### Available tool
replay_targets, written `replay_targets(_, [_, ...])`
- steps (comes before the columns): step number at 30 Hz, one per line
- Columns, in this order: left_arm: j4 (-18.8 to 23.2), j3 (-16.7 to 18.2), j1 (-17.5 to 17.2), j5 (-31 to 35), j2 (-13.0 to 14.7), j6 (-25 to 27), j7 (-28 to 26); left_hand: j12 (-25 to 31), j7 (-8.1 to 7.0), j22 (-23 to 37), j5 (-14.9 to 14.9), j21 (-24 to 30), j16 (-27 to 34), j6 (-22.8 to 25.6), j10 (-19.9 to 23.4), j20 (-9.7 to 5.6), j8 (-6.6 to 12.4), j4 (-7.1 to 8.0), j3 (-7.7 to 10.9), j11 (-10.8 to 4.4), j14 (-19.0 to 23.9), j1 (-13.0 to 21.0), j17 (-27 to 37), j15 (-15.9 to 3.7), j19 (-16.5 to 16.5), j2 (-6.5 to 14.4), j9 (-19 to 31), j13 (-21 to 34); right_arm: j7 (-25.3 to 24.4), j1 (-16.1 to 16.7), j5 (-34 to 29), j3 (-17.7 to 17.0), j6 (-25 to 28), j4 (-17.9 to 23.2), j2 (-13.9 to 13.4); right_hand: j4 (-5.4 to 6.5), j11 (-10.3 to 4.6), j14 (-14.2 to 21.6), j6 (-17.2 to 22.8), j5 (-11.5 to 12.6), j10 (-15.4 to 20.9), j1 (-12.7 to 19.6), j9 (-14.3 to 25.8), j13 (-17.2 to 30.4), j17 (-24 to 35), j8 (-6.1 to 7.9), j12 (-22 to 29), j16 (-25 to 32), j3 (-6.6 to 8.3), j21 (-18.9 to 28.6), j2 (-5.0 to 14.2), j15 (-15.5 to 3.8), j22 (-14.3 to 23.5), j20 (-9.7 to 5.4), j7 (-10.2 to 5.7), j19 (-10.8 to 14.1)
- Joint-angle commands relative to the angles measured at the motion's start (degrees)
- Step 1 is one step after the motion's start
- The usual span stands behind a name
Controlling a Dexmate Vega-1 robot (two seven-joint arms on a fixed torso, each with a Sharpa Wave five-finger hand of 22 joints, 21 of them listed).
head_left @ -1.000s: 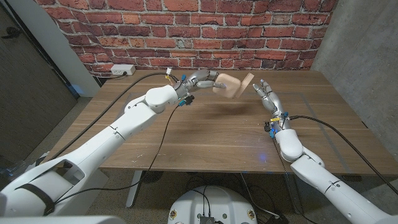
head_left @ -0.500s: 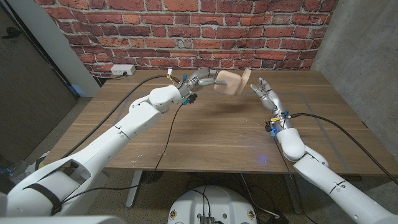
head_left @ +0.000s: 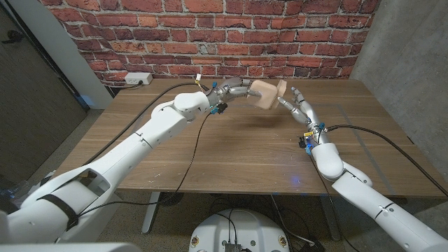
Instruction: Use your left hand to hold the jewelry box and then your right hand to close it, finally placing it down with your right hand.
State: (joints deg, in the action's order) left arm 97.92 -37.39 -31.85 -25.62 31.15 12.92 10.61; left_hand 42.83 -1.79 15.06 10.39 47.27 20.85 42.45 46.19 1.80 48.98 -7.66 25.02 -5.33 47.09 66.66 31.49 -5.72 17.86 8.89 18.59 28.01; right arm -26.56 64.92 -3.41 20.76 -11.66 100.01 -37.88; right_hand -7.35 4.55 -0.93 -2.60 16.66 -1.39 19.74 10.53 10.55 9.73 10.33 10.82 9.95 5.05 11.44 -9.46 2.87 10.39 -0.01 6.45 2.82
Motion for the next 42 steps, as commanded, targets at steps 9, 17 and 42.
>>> replay_targets(9, [-4.1, -4.7, 6.0, -0.2, -3.7, 2.6, 4.2, 0.2, 4.66, 0.4, 0.4, 1.4, 0.5, 3.9, 0.0, 0.51, 0.56, 0.04, 0.89, 0.07, 0.7, -0.1, 0.3, -2.54, -0.2, -0.3, 1.1, 0.6, -1.0, 0.3, -1.0, 0.1, 4.5, 2.2, -1.1, -0.74, -0.32, 2.2, 0.5, 2.0, 0.7, 2.0, 0.4, 0.1, 0.2, 1.04, 0.8, 1.0, -1.16, 0.8, 0.28, 1.38, 0.4, 2.19, -0.20, 1.9])
replay_targets(17, [-5.6, -6.2, 7.4, 0.1, -4.7, 4.1, 5.5, 0.1, 4.69, 0.5, 0.4, 2.1, 0.5, 3.8, 0.0, 0.49, 0.50, 0.03, 1.14, 0.18, 0.4, -0.2, 0.6, -2.40, -0.6, -0.2, 1.5, 0.7, -2.0, 0.4, -1.1, 0.0, 4.6, 2.0, -0.9, -0.50, -0.64, 6.4, 5.0, 3.8, 5.5, 2.9, 0.4, 0.2, 0.4, 2.39, 2.6, 1.7, -2.77, 1.5, 0.79, 0.69, 0.9, 2.27, -1.22, 3.6])
replay_targets(42, [-6.4, -7.0, 7.3, 1.5, -6.4, 2.9, 4.1, -0.3, 4.13, 0.7, 0.4, 4.1, 0.4, 3.2, -0.6, 0.20, 0.11, 0.21, 1.82, -0.10, -0.2, -0.7, 1.0, -2.55, -1.8, -0.2, 2.5, 1.4, -7.2, 1.2, -5.3, 0.3, 10.1, 4.4, -0.1, -0.97, -6.63, 29.5, 21.9, 8.6, 26.1, 13.5, 0.5, 0.7, 1.9, 5.09, 8.3, 6.1, -4.42, 5.6, 7.09, -10.87, 2.6, 1.27, -8.00, 13.1])
